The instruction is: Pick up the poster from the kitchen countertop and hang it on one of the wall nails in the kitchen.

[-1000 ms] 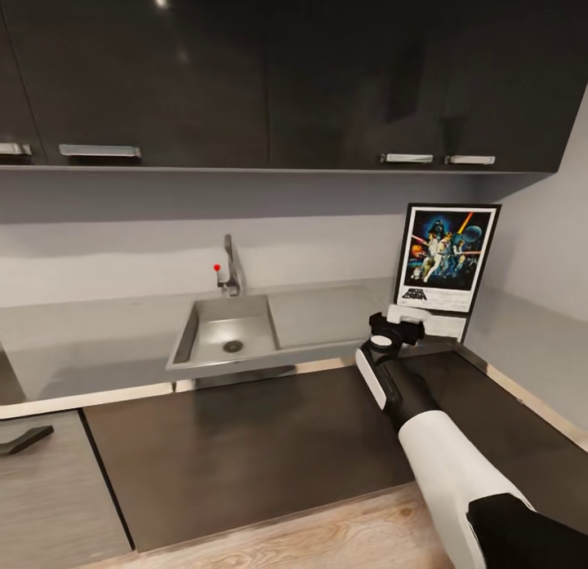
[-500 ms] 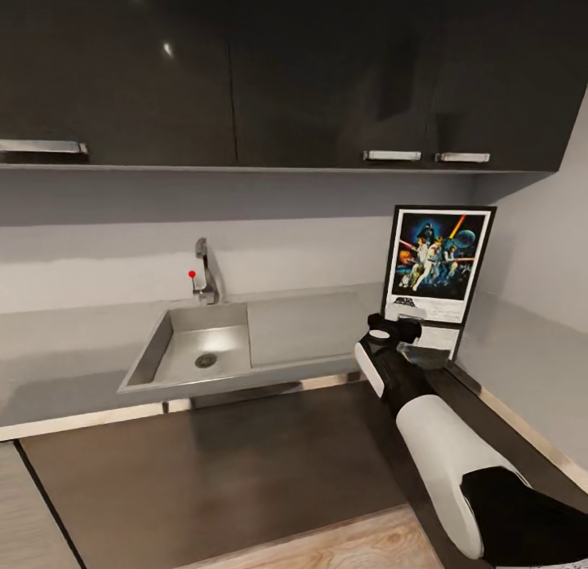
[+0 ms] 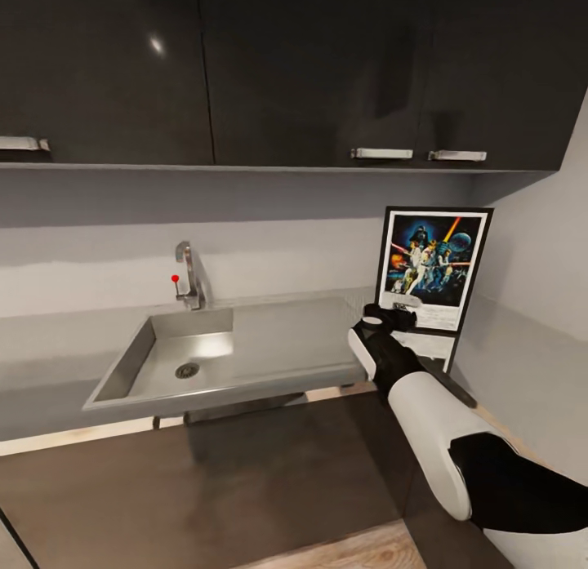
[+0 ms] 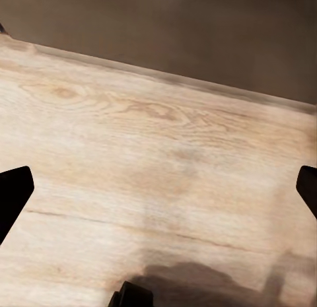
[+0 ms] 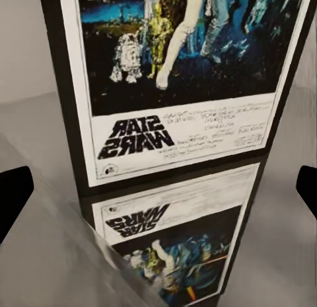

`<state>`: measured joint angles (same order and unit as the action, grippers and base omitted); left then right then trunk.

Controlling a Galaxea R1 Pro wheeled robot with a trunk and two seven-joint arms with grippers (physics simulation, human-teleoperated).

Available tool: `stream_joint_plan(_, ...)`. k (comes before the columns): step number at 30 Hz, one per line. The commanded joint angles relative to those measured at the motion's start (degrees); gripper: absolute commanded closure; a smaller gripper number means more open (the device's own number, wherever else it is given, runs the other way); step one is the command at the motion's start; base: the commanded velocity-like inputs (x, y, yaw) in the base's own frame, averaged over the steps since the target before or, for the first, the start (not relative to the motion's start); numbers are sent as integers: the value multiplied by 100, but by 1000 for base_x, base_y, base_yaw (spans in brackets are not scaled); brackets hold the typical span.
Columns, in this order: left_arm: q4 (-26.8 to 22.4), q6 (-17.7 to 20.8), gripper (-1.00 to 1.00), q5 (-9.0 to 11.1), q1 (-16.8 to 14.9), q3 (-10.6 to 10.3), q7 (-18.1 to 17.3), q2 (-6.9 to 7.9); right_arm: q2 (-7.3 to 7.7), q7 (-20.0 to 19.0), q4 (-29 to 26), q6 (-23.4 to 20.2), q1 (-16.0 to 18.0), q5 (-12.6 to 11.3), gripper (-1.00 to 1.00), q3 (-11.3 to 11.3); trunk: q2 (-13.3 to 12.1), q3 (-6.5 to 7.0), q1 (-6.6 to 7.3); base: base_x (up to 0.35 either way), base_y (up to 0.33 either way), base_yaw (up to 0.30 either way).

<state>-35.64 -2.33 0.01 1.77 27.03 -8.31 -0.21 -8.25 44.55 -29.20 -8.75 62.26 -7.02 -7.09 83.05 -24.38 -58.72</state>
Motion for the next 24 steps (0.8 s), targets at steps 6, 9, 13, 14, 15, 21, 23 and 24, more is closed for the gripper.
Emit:
stream_joint_plan(6,-4,6,-100,-1,-1,65,-39,-5,-36,444,10,267,19,-359,-100,-54,3,-5,0,111,79,0)
stream_joint_plan(9,-4,17,-100,-1,-1,78,-39,-5,-42,506,12,325,22,-431,-100,-59,3,-5,0,174,144,0)
stream_joint_plan(13,-4,21,-100,-1,-1,88,-39,-5,-44,529,11,354,22,-457,-100,-63,3,-5,0,65,54,0)
stream_joint_plan(14,-3,21,-100,-1,-1,89,-39,-5,-44,531,11,358,21,-459,-100,-62,3,-5,0,36,23,0)
stream_joint_plan(15,0,22,-100,-1,-1,92,-39,-5,-44,533,11,383,18,-462,-100,-63,3,-5,0,98,15,0)
stream_joint_plan(21,189,19,-100,-1,-1,489,-39,3,-45,536,21,483,14,-468,-100,-66,3,-5,0,187,36,0)
stream_joint_plan(23,260,16,-100,-1,-1,690,-39,3,-47,537,33,496,14,-470,-100,-70,3,-5,0,71,14,0)
stream_joint_plan(24,272,15,-100,-1,-1,720,-39,2,-47,537,36,498,12,-471,-100,-71,3,-5,0,45,9,0)
